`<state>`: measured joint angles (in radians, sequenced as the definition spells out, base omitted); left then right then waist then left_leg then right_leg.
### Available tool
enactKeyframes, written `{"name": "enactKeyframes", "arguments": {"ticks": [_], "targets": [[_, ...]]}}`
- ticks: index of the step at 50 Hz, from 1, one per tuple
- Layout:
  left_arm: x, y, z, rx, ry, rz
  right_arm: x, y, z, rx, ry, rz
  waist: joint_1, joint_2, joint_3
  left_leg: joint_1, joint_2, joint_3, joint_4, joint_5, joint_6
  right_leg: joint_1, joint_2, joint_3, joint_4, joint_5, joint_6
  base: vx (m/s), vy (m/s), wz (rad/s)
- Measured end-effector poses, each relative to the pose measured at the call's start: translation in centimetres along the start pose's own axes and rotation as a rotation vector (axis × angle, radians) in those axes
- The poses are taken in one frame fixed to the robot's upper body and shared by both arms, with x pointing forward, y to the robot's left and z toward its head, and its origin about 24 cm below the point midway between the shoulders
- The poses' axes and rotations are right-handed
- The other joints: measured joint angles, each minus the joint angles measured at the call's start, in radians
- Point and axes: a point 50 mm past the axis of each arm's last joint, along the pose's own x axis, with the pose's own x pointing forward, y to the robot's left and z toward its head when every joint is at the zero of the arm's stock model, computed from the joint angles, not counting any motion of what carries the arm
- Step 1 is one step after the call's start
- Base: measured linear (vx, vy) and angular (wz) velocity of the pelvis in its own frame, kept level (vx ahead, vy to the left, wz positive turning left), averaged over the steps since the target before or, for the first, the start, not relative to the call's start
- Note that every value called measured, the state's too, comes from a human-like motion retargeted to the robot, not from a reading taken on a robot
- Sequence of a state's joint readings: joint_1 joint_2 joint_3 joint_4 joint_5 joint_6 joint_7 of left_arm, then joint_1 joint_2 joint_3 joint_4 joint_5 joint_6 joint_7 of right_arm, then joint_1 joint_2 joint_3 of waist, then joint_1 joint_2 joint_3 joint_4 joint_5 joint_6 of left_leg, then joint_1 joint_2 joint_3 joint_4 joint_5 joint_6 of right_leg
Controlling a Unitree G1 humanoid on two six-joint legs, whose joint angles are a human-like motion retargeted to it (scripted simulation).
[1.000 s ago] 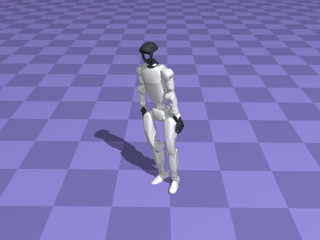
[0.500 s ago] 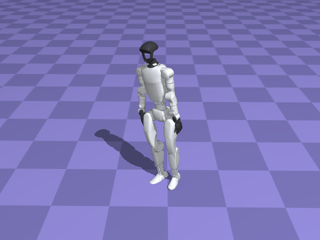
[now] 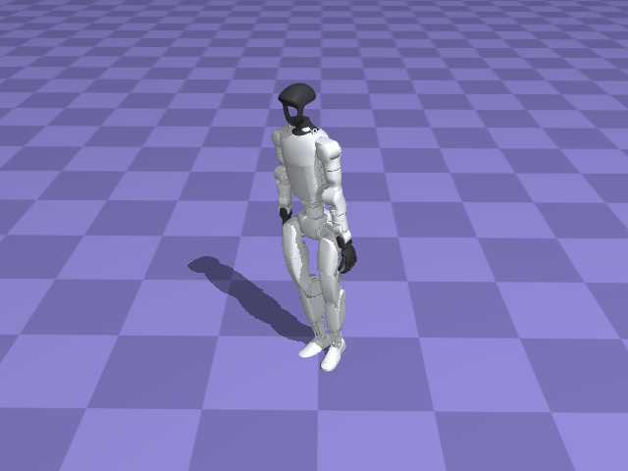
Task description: Upper body actions
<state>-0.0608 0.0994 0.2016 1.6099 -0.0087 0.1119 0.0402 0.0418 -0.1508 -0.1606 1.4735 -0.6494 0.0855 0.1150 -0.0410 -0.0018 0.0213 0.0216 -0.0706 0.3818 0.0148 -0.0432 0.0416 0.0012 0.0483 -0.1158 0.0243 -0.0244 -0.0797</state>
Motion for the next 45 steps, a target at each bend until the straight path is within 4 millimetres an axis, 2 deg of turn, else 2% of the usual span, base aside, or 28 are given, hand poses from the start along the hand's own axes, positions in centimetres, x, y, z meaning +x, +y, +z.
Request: {"name": "enactKeyframes", "arguments": {"ticks": [3,5,10,15,23,30,32,35,38,40,41,42,45], "targets": [[0.0,-1.1,0.2,-0.024,-0.004,-0.038,-0.1,0.1,-2.1,0.037,0.088,0.024,0.035,0.007,-0.018,-0.013,0.005,-0.004,0.002,0.003,-0.004,-0.002,-0.005,-0.001,-0.020,0.014,0.009,0.06,-0.05,-0.02],[0.0,-1.9,0.3,-0.063,-0.024,-0.068,-0.1,-0.2,-2.8,0.036,0.111,0.010,0.032,0.011,-0.014,-0.012,0.005,-0.008,0.002,0.008,-0.005,0.001,-0.002,-0.006,-0.020,0.012,0.003,0.00,0.00,0.00],[0.0,-2.8,-0.1,-0.082,-0.046,-0.115,-0.1,-1.0,-2.1,-0.034,0.085,-0.037,-0.005,0.025,-0.002,-0.009,0.010,-0.023,0.000,0.021,-0.008,0.014,0.004,-0.023,-0.026,0.011,-0.005,0.01,-0.02,0.08],[0.1,-3.3,-1.3,-0.091,-0.001,-0.130,-0.1,-0.8,-1.6,-0.079,0.062,-0.046,0.000,0.028,-0.015,-0.013,0.015,-0.029,-0.001,0.029,-0.015,0.013,0.010,-0.028,-0.032,0.014,-0.013,0.04,-0.08,0.05],[-0.1,-4.7,-0.8,-0.159,-0.016,-0.192,0.0,0.2,-1.3,-0.001,0.037,-0.027,-0.005,0.037,-0.017,-0.007,0.030,-0.039,-0.005,0.040,-0.026,0.016,0.026,-0.037,-0.029,0.013,-0.025,0.03,-0.08,0.04],[-0.1,-4.7,-1.2,-0.196,0.013,-0.237,-0.1,0.0,-0.7,0.139,0.016,-0.135,0.004,0.048,-0.015,-0.002,0.048,-0.039,0.019,0.029,-0.041,0.023,0.040,-0.035,-0.026,0.014,-0.041,0.04,-0.10,-0.03],[0.0,-4.4,-1.9,-0.221,0.035,-0.200,-0.2,-0.1,0.2,0.166,-0.013,-0.126,0.006,0.048,-0.010,-0.012,0.063,-0.040,0.062,0.010,-0.056,0.026,0.040,-0.033,-0.025,0.016,-0.046,0.04,-0.09,-0.03],[0.0,-4.1,-3.3,-0.270,0.086,-0.145,-0.4,-0.7,2.6,0.164,-0.077,-0.108,0.012,0.039,0.021,-0.062,0.102,-0.042,0.213,-0.020,-0.087,0.040,0.024,-0.029,-0.025,0.019,-0.051,0.01,-0.13,-0.08],[0.0,-3.8,-5.2,-0.285,0.152,-0.140,-0.8,-1.2,5.8,0.127,-0.162,-0.085,0.033,0.013,0.080,-0.165,0.146,-0.054,0.483,0.117,-0.110,0.073,-0.012,-0.024,-0.030,0.027,-0.052,-0.06,-0.13,-0.06],[-0.1,-3.5,-6.3,-0.268,0.203,-0.151,-1.3,-1.5,8.3,0.109,-0.228,-0.055,0.044,0.001,0.108,-0.292,0.185,-0.100,0.708,0.225,-0.096,0.081,-0.027,-0.040,-0.037,0.032,-0.056,-0.12,-0.14,0.25],[-0.1,-3.3,-7.1,-0.257,0.232,-0.153,-1.6,-1.6,9.4,0.106,-0.261,-0.035,0.063,-0.009,0.121,-0.350,0.200,-0.101,0.805,0.251,-0.058,0.085,-0.035,-0.038,-0.037,0.035,-0.059,-0.08,-0.16,0.04],[-0.2,-3.0,-7.9,-0.245,0.261,-0.156,-1.9,-1.7,10.5,0.104,-0.293,-0.016,0.083,-0.015,0.130,-0.407,0.218,-0.103,0.900,0.259,-0.030,0.087,-0.039,-0.036,-0.037,0.039,-0.062,-0.02,-0.17,-0.15],[-0.5,-2.3,-10.3,-0.202,0.354,-0.171,-3.1,-2.1,13.8,0.124,-0.386,0.030,0.152,-0.008,0.132,-0.565,0.297,-0.106,1.143,0.189,-0.011,0.076,-0.026,-0.025,-0.038,0.047,-0.075,-0.02,-0.11,-0.22]]}}
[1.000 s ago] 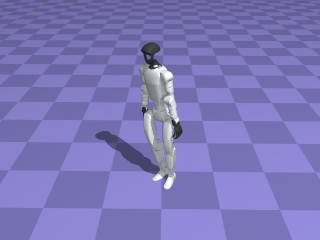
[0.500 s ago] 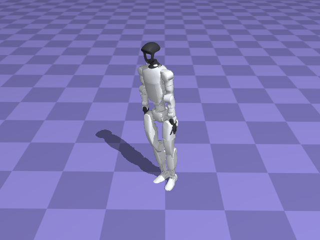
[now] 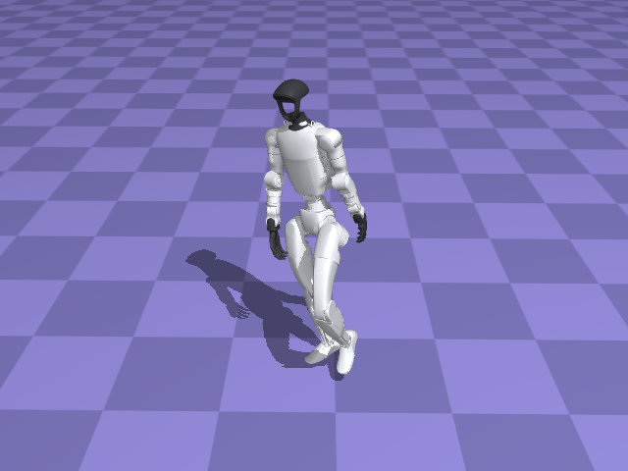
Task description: Upper body actions
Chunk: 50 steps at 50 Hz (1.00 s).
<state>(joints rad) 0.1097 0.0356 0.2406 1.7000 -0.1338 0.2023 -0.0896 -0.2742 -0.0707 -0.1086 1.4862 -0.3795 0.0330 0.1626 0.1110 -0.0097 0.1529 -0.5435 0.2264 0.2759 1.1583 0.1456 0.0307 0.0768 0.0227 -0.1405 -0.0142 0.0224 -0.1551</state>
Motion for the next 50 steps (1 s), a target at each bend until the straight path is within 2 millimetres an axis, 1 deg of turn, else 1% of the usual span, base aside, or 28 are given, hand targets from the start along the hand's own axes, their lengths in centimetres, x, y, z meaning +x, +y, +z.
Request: {"name": "enactKeyframes", "arguments": {"ticks": [2,5,7,10,12,14,16,17,18,19,20,21,22,23,25,27,29,30,31,34,36,40,42,46,50], "targets": [[0.2,0.6,-1.4,0.017,0.056,0.010,-0.1,0.0,2.5,0.014,-0.077,0.015,0.034,0.002,0.007,-0.071,0.023,0.000,0.110,-0.031,0.009,0.002,0.005,0.007,0.001,0.001,-0.009,0.00,-0.04,-0.22],[0.3,1.4,-2.8,0.047,0.103,0.035,-0.4,-0.1,5.7,-0.027,-0.177,0.037,0.052,0.004,0.014,-0.139,0.017,-0.018,0.206,-0.052,-0.009,0.007,0.007,0.008,0.003,0.001,-0.016,0.02,0.00,-0.01],[0.4,1.9,-3.2,0.075,0.109,0.069,-0.6,-0.5,6.7,-0.086,-0.191,0.027,0.059,0.005,0.008,-0.141,0.013,-0.012,0.208,-0.053,-0.021,0.008,0.007,0.006,0.004,0.000,-0.017,0.06,0.02,0.02],[0.3,2.5,-2.9,0.109,0.089,0.118,-0.8,-1.1,6.9,-0.155,-0.183,-0.005,0.061,0.005,-0.002,-0.091,0.010,0.001,0.137,-0.049,-0.024,0.013,0.006,-0.010,0.009,-0.009,-0.015,0.06,0.01,0.25],[0.2,2.5,-2.2,0.106,0.058,0.123,-0.7,-1.3,6.4,-0.173,-0.172,-0.023,0.051,-0.001,-0.014,-0.023,-0.019,0.001,0.025,-0.042,-0.026,0.014,-0.002,-0.030,0.015,-0.019,-0.009,0.05,0.01,0.53],[0.2,2.2,-1.5,0.079,0.020,0.113,-0.5,-1.1,5.4,-0.183,-0.150,-0.029,0.026,-0.004,-0.027,0.066,-0.058,-0.004,-0.126,-0.034,-0.023,0.016,-0.008,-0.055,0.018,-0.030,-0.002,0.07,0.05,0.64],[0.1,1.9,-0.7,0.041,-0.016,0.104,-0.3,-0.8,3.9,-0.182,-0.115,-0.022,0.002,-0.007,-0.041,0.184,-0.100,-0.001,-0.327,-0.016,-0.022,0.021,-0.011,-0.072,0.022,-0.042,0.004,0.09,0.07,0.42],[0.0,1.8,-0.4,0.024,-0.031,0.102,-0.2,-0.6,3.1,-0.178,-0.092,-0.017,-0.006,-0.006,-0.051,0.251,-0.121,0.003,-0.447,-0.005,-0.030,0.021,-0.008,-0.073,0.025,-0.047,0.006,0.09,0.07,0.06],[0.0,1.7,-0.2,0.009,-0.042,0.101,-0.1,-0.3,2.1,-0.171,-0.064,-0.010,-0.011,0.000,-0.063,0.322,-0.141,0.006,-0.584,0.006,-0.051,0.018,0.001,-0.070,0.028,-0.052,0.006,0.08,0.09,-0.01],[-0.1,1.7,0.1,0.001,-0.055,0.101,-0.1,-0.2,1.2,-0.163,-0.034,-0.004,-0.021,0.010,-0.077,0.394,-0.162,0.008,-0.707,-0.054,-0.079,0.014,0.016,-0.071,0.031,-0.057,0.007,0.08,0.12,-0.01],[-0.1,1.7,0.5,-0.005,-0.069,0.102,0.0,0.0,0.3,-0.154,-0.004,0.001,-0.033,0.022,-0.091,0.467,-0.182,0.010,-0.825,-0.148,-0.111,0.009,0.032,-0.074,0.035,-0.063,0.008,0.09,0.14,-0.08],[-0.1,1.6,0.6,-0.004,-0.077,0.102,0.0,0.1,-0.7,-0.149,0.029,0.005,-0.043,0.037,-0.102,0.515,-0.191,0.042,-0.914,-0.191,-0.076,0.011,0.049,-0.067,0.036,-0.066,0.009,0.12,0.16,-0.11],[-0.2,1.6,0.8,-0.001,-0.082,0.102,-0.1,0.2,-1.6,-0.146,0.063,0.008,-0.060,0.052,-0.114,0.551,-0.201,0.055,-0.994,-0.208,-0.051,0.011,0.064,-0.067,0.037,-0.069,0.010,0.16,0.16,0.02],[-0.2,1.6,0.8,0.004,-0.083,0.099,-0.1,0.4,-2.6,-0.145,0.098,0.007,-0.092,0.067,-0.131,0.567,-0.213,0.030,-1.055,-0.170,-0.044,0.010,0.077,-0.077,0.035,-0.072,0.011,0.09,0.17,0.41],[-0.4,1.3,2.1,0.025,-0.106,0.085,-0.2,0.6,-3.4,-0.141,0.135,-0.012,-0.157,0.067,-0.148,0.555,-0.204,-0.016,-1.098,-0.126,-0.083,-0.012,0.067,-0.110,0.035,-0.075,0.018,-0.13,0.15,0.65],[-1.0,1.1,4.2,0.051,-0.174,0.097,-0.1,0.4,-3.0,-0.122,0.107,-0.038,-0.150,0.056,-0.139,0.544,-0.223,-0.004,-1.121,-0.116,-0.066,-0.031,0.054,-0.100,0.037,-0.072,0.025,-0.30,0.11,0.03],[-1.6,1.0,5.9,0.075,-0.243,0.119,-0.1,0.2,-2.5,-0.106,0.069,-0.045,-0.136,0.046,-0.113,0.555,-0.242,0.003,-1.131,-0.117,-0.048,-0.025,0.045,-0.097,0.034,-0.067,0.028,-0.15,0.11,-0.09],[-1.8,1.0,6.7,0.085,-0.277,0.133,-0.1,0.0,-2.3,-0.102,0.053,-0.045,-0.129,0.039,-0.102,0.563,-0.249,0.004,-1.130,-0.119,-0.044,-0.017,0.040,-0.096,0.028,-0.064,0.028,-0.02,0.10,-0.13],[-1.9,0.9,6.9,0.088,-0.289,0.138,-0.1,0.0,-2.4,-0.110,0.057,-0.042,-0.120,0.036,-0.105,0.566,-0.250,0.009,-1.126,-0.125,-0.045,-0.014,0.037,-0.090,0.022,-0.060,0.030,0.01,0.11,-0.25],[-1.7,0.5,6.6,0.085,-0.282,0.124,-0.1,0.1,-2.5,-0.140,0.088,-0.033,-0.086,0.035,-0.122,0.555,-0.252,0.042,-1.119,-0.134,-0.036,-0.024,0.030,-0.057,0.018,-0.052,0.040,-0.05,0.13,-0.48],[-1.5,0.4,6.2,0.093,-0.263,0.102,-0.1,0.2,-2.2,-0.157,0.072,-0.021,-0.089,0.033,-0.124,0.560,-0.259,0.049,-1.123,-0.136,-0.031,-0.026,0.025,-0.050,0.021,-0.052,0.044,-0.06,0.13,-0.18],[-1.4,0.9,5.6,0.155,-0.241,0.121,0.0,0.4,-1.2,-0.194,0.010,0.001,-0.119,0.036,-0.123,0.566,-0.271,0.042,-1.132,-0.139,-0.016,-0.018,0.020,-0.058,0.024,-0.061,0.054,-0.06,0.13,0.10],[-1.4,1.4,5.3,0.187,-0.223,0.154,0.0,0.4,-1.5,-0.204,-0.002,0.000,-0.123,0.032,-0.125,0.569,-0.279,0.034,-1.134,-0.141,-0.010,-0.013,0.012,-0.065,0.027,-0.066,0.062,-0.05,0.10,0.16],[-1.3,1.8,4.8,0.207,-0.192,0.170,-0.1,0.4,-3.4,-0.176,0.031,-0.007,-0.098,0.022,-0.141,0.578,-0.295,0.036,-1.140,-0.151,0.007,-0.011,0.002,-0.063,0.043,-0.082,0.073,-0.02,0.11,-0.01],[-1.3,1.4,4.7,0.169,-0.185,0.168,-0.3,0.9,-5.8,-0.102,0.065,-0.005,-0.100,0.017,-0.142,0.590,-0.308,0.026,-1.142,-0.159,0.022,-0.012,-0.011,-0.073,0.083,-0.108,0.087,-0.06,0.12,0.11]]}}
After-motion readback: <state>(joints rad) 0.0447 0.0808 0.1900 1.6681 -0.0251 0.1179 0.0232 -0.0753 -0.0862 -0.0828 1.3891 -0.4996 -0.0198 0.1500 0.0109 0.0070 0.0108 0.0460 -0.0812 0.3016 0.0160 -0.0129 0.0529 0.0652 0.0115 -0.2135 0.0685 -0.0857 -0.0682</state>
